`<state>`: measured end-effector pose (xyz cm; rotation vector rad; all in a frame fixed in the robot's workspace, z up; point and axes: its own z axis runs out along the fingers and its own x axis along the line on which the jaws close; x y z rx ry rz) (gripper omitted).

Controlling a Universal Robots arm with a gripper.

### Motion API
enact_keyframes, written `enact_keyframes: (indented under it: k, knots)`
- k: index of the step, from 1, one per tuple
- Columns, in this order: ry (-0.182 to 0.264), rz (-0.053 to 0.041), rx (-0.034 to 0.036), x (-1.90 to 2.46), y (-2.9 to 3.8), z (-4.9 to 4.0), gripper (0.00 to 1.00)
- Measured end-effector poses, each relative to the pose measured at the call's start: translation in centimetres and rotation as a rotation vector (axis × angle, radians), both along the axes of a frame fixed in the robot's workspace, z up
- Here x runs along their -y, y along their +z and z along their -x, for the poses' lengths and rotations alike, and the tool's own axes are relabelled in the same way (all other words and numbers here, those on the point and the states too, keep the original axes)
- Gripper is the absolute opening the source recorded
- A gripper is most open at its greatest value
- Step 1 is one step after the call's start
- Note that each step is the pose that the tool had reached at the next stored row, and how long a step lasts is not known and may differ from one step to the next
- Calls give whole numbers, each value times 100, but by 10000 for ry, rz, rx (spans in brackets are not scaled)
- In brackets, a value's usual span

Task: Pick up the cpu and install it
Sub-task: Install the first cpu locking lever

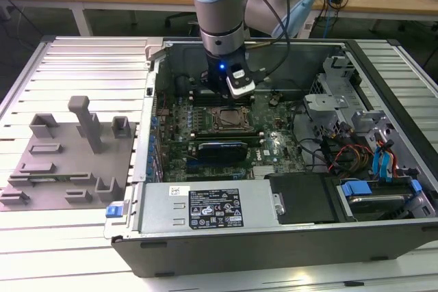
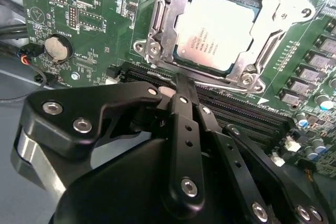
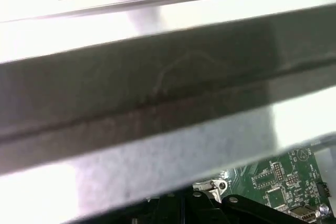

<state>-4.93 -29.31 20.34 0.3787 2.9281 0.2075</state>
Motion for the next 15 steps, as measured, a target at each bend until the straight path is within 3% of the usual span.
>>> enact_keyframes:
  k: [8, 10, 15]
  knots:
    - [-316, 3, 2, -37, 0, 0, 11]
    - [-328, 20, 31, -38, -7, 1, 11]
    - [-326, 178, 138, -38, -29, 0, 11]
